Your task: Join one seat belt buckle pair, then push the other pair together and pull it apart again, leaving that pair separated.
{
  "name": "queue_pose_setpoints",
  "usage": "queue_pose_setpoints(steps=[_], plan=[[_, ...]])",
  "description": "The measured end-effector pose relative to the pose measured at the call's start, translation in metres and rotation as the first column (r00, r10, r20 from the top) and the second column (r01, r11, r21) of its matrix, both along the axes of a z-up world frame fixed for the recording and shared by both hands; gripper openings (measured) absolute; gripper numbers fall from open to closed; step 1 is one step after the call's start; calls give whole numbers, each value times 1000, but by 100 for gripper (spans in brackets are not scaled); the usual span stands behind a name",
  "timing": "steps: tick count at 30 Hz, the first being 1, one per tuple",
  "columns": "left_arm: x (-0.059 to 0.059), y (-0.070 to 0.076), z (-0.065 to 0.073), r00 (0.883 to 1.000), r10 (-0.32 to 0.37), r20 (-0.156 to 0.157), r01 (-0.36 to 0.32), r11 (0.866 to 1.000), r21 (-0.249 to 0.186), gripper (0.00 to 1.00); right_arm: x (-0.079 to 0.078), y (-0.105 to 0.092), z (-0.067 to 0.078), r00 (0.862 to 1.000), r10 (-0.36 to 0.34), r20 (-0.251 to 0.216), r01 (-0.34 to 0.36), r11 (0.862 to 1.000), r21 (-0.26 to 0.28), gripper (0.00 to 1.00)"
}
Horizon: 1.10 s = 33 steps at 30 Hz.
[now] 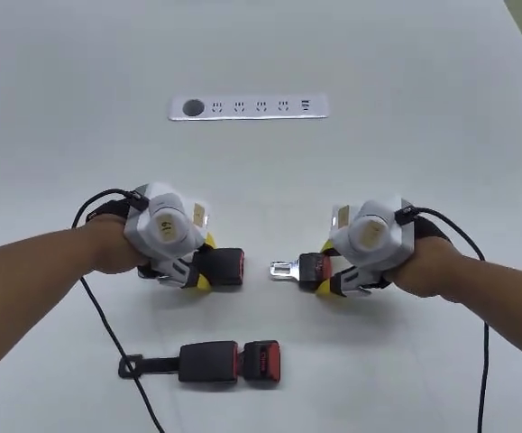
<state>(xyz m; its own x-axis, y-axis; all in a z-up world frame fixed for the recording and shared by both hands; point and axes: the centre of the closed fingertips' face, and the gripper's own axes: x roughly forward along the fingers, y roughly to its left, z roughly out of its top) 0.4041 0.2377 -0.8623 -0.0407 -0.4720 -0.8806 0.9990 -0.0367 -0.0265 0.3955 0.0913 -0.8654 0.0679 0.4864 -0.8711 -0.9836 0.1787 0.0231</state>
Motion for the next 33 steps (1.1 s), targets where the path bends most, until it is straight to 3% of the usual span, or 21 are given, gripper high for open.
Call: queue_pose_setpoints(steps=[19,33], plan=[[1,2,-2,1000,-4,6,4,1000,2,34,-7,-46,-1,999,-37,-1,37,999,-31,34],[2,2,-2,1000,21,4,-21,1000,-9,34,-9,-56,-1,1000,-31,0,31,999,-28,35]])
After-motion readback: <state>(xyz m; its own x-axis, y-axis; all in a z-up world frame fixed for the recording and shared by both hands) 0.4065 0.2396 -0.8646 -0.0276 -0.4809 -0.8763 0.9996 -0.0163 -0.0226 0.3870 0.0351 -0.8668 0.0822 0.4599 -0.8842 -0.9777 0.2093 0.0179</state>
